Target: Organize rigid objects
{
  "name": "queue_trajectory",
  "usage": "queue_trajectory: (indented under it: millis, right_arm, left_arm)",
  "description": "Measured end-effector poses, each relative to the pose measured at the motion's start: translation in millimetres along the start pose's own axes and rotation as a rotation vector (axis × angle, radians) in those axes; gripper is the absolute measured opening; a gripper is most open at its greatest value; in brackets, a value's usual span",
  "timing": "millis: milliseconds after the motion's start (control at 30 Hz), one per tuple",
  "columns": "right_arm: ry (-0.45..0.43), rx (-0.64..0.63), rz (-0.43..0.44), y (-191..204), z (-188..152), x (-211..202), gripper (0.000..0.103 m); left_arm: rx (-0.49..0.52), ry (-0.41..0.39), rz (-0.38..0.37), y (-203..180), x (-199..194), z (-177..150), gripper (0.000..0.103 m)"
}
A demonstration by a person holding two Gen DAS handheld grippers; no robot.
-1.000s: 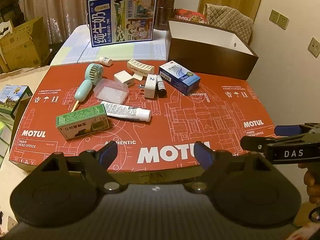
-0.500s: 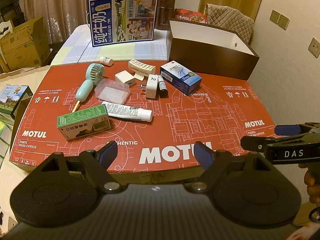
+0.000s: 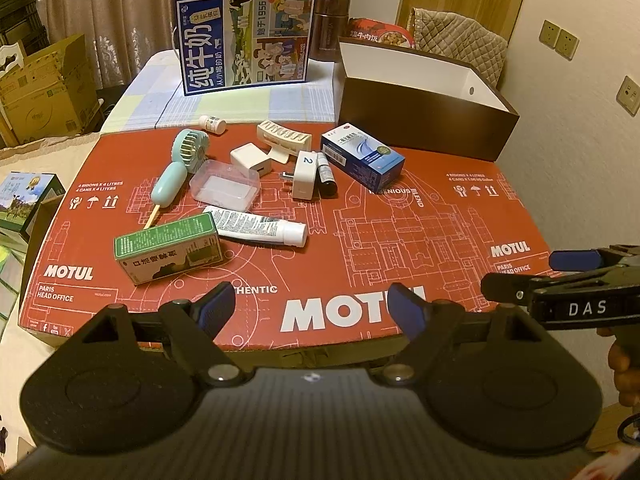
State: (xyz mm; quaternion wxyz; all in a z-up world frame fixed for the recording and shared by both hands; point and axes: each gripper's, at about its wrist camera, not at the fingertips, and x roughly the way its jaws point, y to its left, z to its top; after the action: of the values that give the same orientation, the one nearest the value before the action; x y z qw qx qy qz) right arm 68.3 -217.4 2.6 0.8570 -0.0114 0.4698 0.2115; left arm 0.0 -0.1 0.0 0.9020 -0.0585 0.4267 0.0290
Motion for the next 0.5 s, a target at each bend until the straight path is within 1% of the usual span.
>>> queue_trajectory:
  millis: [300, 367, 500]
  right_arm:
    - [-0.002, 0.000, 0.000, 1.4, -0.3, 1.4, 0.101]
    - [-0.002, 0.001, 0.000, 2.0, -2.0, 2.1, 0.101]
    - [-0.003, 0.002, -0.001, 1.4, 3.9, 2.0, 0.101]
  left_arm:
    - [0.003, -0.002, -0.001, -0.1, 0.0, 0.3, 0.081]
    - [0.004, -0.003, -0.001, 0.2, 1.9, 5.0, 0.081]
    - [0.004, -0.003, -0.001, 0.2, 1.9, 5.0, 0.081]
